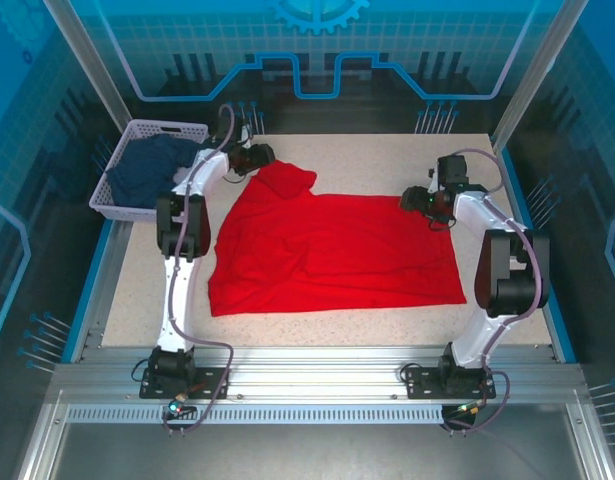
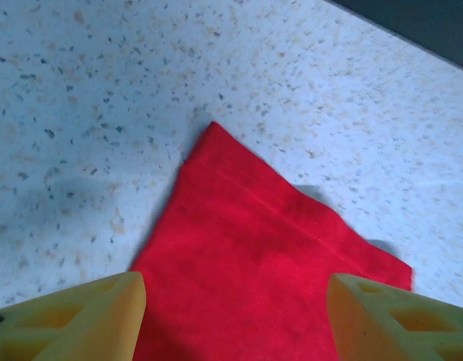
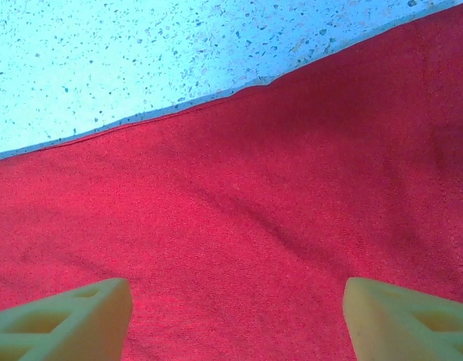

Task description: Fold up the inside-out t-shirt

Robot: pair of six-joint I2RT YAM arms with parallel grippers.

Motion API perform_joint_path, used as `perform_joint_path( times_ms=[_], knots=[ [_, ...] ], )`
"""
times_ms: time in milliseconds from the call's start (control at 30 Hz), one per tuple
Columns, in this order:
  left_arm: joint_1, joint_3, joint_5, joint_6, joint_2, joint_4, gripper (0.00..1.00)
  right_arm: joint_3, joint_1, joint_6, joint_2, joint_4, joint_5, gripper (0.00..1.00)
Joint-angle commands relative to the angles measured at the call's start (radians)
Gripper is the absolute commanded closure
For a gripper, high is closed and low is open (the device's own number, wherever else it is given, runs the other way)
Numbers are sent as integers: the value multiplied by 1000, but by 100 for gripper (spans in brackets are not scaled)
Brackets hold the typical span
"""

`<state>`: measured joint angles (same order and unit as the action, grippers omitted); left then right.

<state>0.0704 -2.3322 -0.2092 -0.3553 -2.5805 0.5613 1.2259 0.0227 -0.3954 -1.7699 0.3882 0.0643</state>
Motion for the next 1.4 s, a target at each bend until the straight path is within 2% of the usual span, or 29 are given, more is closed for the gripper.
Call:
perform_joint_path(
  times_ms=[0, 67, 233, 467, 567, 667, 867, 1033, 1133, 1367],
  knots=[
    [15, -245, 54, 56, -122, 254, 34, 24, 10, -5, -17, -4, 36, 25],
    [24, -337, 93, 69, -175, 294, 34, 23, 10, -9, -19, -5, 51, 25],
    [56, -347, 170, 136, -194, 269, 30, 20, 10, -13, -14, -3, 73, 26],
    [83, -400, 183, 169, -253, 326, 32, 15, 4, -23, -5, -4, 97, 26],
    [84, -473, 176, 152, -299, 377, 32, 15, 2, -23, -3, -3, 99, 26],
    [72, -437, 166, 129, -283, 339, 39, 12, -2, -21, -3, -2, 107, 26],
    [71, -437, 148, 130, -284, 338, 61, 14, -4, -19, -17, 3, 107, 26],
    [71, -419, 134, 155, -267, 332, 86, 25, -6, -15, -26, 10, 114, 27],
    [71, -354, 125, 167, -199, 311, 100, 30, -7, -10, -32, 18, 114, 26],
    [68, -97, 131, 187, 42, 214, 100, 30, -9, -9, -56, 15, 128, 26]
  ],
)
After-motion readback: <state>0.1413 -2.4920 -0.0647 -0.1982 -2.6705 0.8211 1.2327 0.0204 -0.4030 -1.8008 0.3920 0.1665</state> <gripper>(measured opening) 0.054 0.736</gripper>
